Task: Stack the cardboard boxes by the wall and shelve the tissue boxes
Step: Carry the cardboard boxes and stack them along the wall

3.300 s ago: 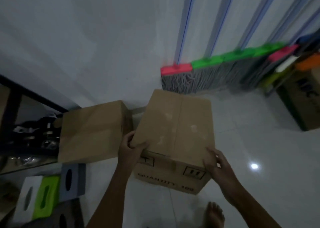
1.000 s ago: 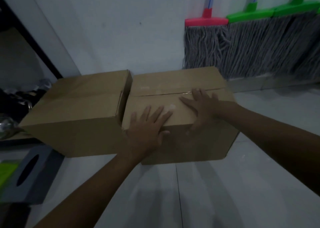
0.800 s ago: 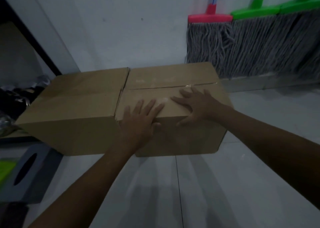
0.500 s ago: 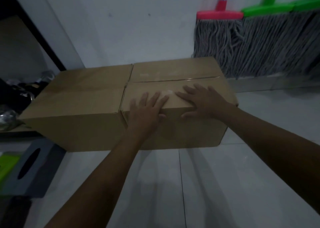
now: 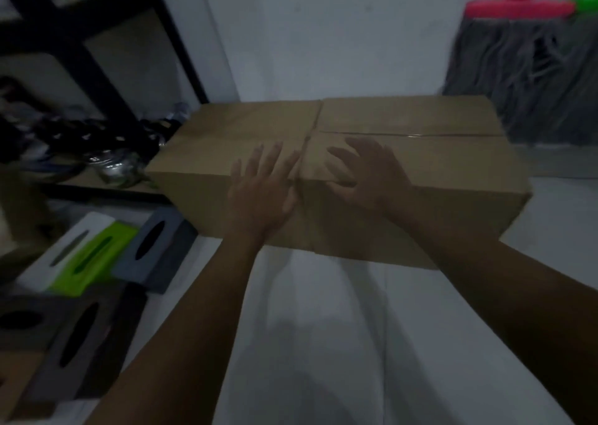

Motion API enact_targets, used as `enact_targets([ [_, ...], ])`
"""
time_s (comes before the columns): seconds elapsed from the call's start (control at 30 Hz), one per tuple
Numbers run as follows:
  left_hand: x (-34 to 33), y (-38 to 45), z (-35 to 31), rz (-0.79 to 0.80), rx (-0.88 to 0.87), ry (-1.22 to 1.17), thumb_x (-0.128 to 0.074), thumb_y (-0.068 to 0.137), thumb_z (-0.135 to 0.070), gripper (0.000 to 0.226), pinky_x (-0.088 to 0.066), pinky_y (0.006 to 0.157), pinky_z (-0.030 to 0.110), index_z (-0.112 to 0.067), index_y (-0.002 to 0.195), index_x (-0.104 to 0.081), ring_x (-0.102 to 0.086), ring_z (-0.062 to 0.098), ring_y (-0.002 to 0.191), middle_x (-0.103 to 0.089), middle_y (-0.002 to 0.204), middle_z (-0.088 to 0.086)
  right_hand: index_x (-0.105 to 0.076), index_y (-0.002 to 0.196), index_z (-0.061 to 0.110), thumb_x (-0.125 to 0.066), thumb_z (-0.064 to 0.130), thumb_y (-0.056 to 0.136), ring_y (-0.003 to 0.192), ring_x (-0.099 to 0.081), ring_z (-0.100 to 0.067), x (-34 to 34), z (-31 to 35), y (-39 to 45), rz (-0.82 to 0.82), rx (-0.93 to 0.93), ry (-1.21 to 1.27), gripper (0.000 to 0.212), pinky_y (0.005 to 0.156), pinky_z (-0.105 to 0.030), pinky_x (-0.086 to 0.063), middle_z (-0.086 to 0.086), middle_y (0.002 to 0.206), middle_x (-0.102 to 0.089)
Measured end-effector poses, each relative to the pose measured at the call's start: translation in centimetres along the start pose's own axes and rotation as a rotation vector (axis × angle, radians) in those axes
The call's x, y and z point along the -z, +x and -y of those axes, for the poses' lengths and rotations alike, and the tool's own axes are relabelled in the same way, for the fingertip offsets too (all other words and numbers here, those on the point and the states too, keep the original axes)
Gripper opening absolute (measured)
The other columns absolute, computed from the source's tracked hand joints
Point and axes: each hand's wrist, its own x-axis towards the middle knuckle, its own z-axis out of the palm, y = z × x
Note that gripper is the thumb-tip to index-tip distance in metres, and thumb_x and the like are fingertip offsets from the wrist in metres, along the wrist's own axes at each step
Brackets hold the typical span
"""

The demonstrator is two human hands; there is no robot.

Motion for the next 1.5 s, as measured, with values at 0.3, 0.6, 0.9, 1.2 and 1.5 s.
enact_targets([
  [0.3, 2.3, -9.9, 12.1, 0.364, 0.528, -0.03, -0.057, 0.096, -0.035, 0.081, -0.025, 0.119, 0.057, -0.039, 0.162, -0.009, -0.012, 0.029, 0.156, -0.009, 0.171, -0.002, -0.03, 0.154, 0.038, -0.058, 0.056, 0.089, 0.152, -0.015, -0.027, -5.0, 15.8, 3.4, 0.115, 0.385, 0.144, 0.072, 0.121, -0.054, -0.015, -0.002, 0.164, -0.023],
  [0.6, 11.2, -23.0, 28.7, 0.49, 0.751, -0.067, -0.052, 0.086, -0.056, 0.078, -0.039, 0.112, 0.047, -0.028, 0.157, -0.034, -0.039, 0.033, 0.144, -0.036, 0.161, 0.01, -0.038, 0.151, 0.036, -0.042, 0.068, 0.079, 0.146, -0.027, -0.03, -10.8, 33.1, 1.5, 0.345, 0.581, 0.301, 0.079, 0.115, -0.059, -0.027, -0.005, 0.158, -0.033],
  [0.9, 12.8, -42.1, 39.4, 0.319, 1.174, -0.152, -0.075, 0.087, -0.034, 0.086, -0.046, 0.103, 0.046, -0.031, 0.16, -0.027, -0.043, 0.035, 0.141, -0.031, 0.164, 0.007, -0.039, 0.15, 0.037, -0.063, 0.046, 0.088, 0.146, -0.028, -0.025, -16.6, 51.7, -4.9, 0.492, 0.597, 0.511, 0.068, 0.114, -0.052, -0.032, 0.0, 0.16, -0.03],
  [1.2, 9.5, -45.1, 51.0, -0.317, 1.471, -0.679, -0.073, 0.09, -0.046, 0.089, -0.039, 0.113, 0.043, -0.024, 0.161, -0.023, -0.035, 0.028, 0.147, -0.033, 0.163, 0.007, -0.036, 0.152, 0.035, -0.064, 0.039, 0.092, 0.15, -0.021, -0.022, -20.9, 66.0, -3.9, 0.545, 0.586, 0.487, 0.066, 0.12, -0.044, -0.026, 0.001, 0.163, -0.024],
  [1.5, 6.6, -39.5, 58.8, -0.644, 1.697, -1.258, -0.087, 0.054, -0.071, 0.139, -0.046, 0.108, 0.049, -0.011, 0.159, -0.018, -0.052, 0.028, 0.132, -0.045, 0.151, 0.006, -0.043, 0.149, 0.028, -0.06, 0.025, 0.092, 0.139, -0.038, -0.019, -22.4, 70.2, -2.1, 0.535, 0.511, 0.575, 0.06, 0.11, -0.036, -0.04, 0.006, 0.154, -0.037],
])
